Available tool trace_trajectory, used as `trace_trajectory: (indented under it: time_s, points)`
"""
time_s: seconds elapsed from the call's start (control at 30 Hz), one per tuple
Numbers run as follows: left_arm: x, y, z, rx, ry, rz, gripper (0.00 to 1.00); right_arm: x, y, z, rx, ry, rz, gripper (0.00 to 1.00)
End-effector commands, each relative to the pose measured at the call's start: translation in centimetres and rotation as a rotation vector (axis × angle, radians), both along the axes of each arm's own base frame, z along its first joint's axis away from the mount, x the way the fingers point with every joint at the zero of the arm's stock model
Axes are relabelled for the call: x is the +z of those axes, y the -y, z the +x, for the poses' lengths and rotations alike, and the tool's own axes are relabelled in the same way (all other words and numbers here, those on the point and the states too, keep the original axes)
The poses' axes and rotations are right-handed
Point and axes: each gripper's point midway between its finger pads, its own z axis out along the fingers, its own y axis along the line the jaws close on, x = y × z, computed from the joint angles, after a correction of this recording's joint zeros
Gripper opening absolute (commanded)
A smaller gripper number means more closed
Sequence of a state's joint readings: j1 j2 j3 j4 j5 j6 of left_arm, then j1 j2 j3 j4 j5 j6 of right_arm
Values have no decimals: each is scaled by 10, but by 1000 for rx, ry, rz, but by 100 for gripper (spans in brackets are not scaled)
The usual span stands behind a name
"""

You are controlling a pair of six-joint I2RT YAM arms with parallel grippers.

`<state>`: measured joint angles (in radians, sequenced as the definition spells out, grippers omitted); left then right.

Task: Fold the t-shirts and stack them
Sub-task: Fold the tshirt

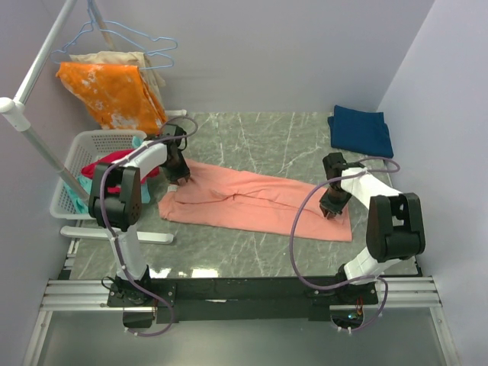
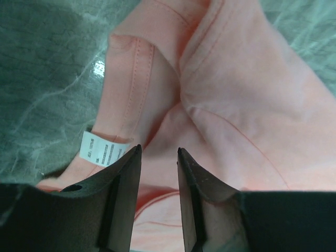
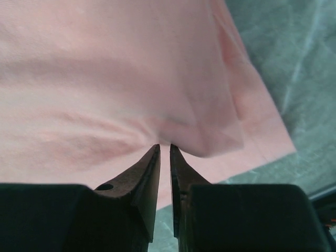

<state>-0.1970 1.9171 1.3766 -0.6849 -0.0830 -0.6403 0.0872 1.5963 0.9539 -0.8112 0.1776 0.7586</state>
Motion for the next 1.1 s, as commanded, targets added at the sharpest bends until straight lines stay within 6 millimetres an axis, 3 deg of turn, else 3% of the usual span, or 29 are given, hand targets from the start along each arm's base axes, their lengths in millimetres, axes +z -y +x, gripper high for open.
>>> trace_trajectory:
  time_s: [0.0,0.27,0.47,0.63,0.8,1.07]
  points:
    - [3,-4,8,21,-1,42,39,12,16,-18,-25,-15,-90,19]
    - [9,-12,12,53,2,83,37,17,25,-16,-88,-30,-145,9]
    - [17,-9,16,44,32,68,36,44,21,7,-64,107,-118,12]
    - [17,-6,18,34,31,54,35,62,21,18,-60,154,-117,22]
    - [19,-7,19,36,39,58,36,45,19,10,-63,114,-106,36]
    - [10,-9,14,40,15,68,35,6,23,5,-82,0,-130,36]
